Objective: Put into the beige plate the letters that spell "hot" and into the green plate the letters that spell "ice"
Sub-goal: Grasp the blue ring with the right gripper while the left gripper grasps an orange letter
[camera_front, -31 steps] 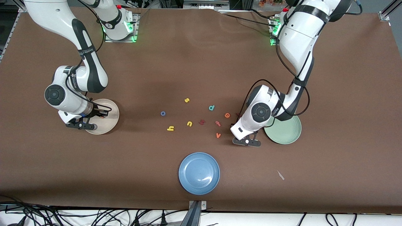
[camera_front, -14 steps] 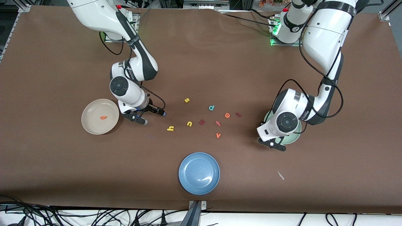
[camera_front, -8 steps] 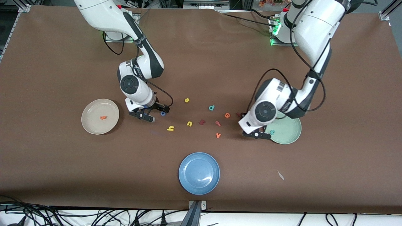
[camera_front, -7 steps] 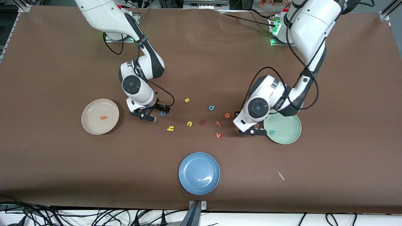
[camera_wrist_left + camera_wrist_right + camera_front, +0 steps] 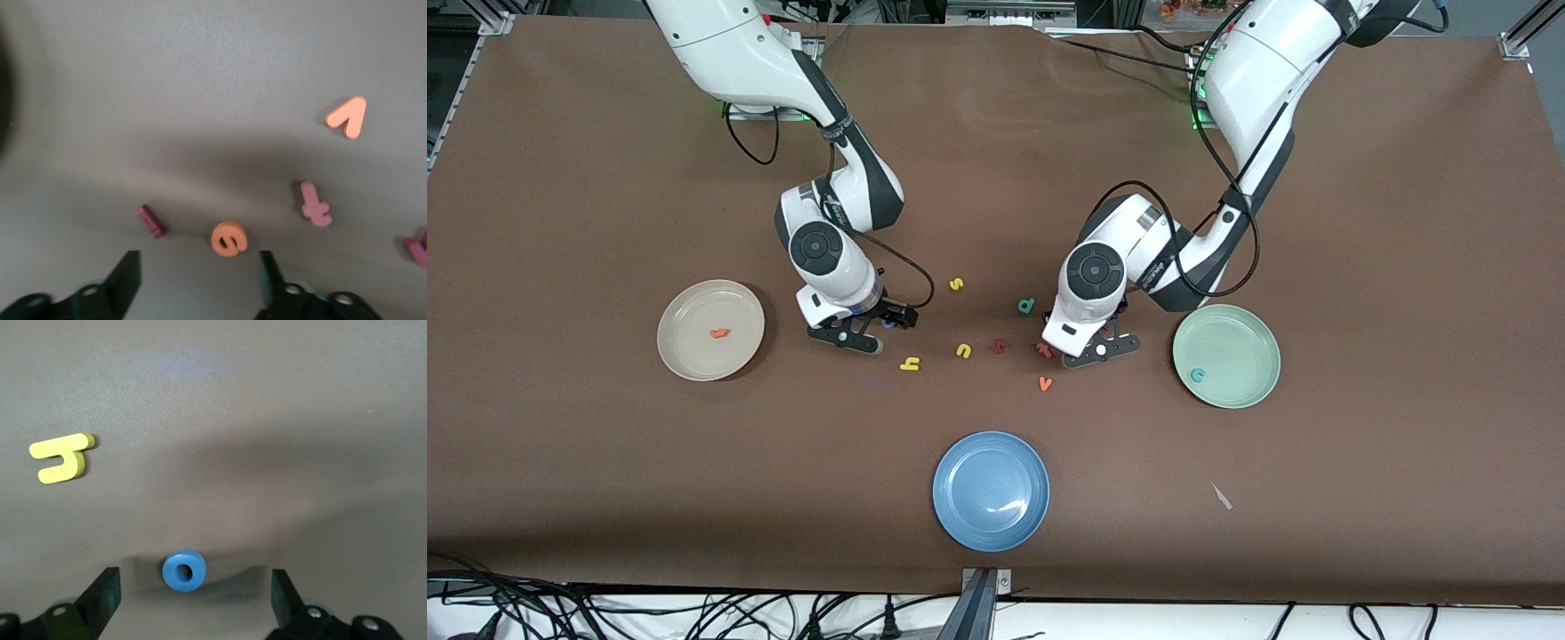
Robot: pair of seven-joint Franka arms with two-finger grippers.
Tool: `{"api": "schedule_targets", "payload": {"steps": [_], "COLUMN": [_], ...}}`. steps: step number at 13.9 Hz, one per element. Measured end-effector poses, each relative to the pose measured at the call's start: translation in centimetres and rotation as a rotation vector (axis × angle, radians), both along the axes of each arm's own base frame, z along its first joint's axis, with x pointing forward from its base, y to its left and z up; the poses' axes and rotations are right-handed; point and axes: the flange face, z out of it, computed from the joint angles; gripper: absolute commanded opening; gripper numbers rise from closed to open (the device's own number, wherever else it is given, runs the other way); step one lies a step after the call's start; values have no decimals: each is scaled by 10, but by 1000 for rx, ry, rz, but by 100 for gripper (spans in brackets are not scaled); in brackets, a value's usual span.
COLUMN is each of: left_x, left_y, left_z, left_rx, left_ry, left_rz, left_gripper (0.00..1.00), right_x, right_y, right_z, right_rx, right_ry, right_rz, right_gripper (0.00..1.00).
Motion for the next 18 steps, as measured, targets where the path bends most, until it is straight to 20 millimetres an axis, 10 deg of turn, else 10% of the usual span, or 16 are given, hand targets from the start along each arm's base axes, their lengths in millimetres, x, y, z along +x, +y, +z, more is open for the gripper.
{"api": "schedule_targets", "payload": {"steps": [8,12,16,18], "left_x": [-1,-2,0,1], "left_y": [0,0,-2,-3], "left_z": [-27,-38,-41,-40], "left_rx": [-55,-60,-77,-81], "left_ry": [27,29,10,6], "left_rz": [92,95,104,109], "left_gripper": [49,45,2,0], "right_x": [2,3,14,33], "right_y": [6,6,7,-10], "right_z": [1,3,15,32], "right_rx": [2,2,-8,-50], "right_ry": [-7,-9,2,34], "right_rz": [8,-21,-36,-17], "right_gripper": [27,19,15,15]}}
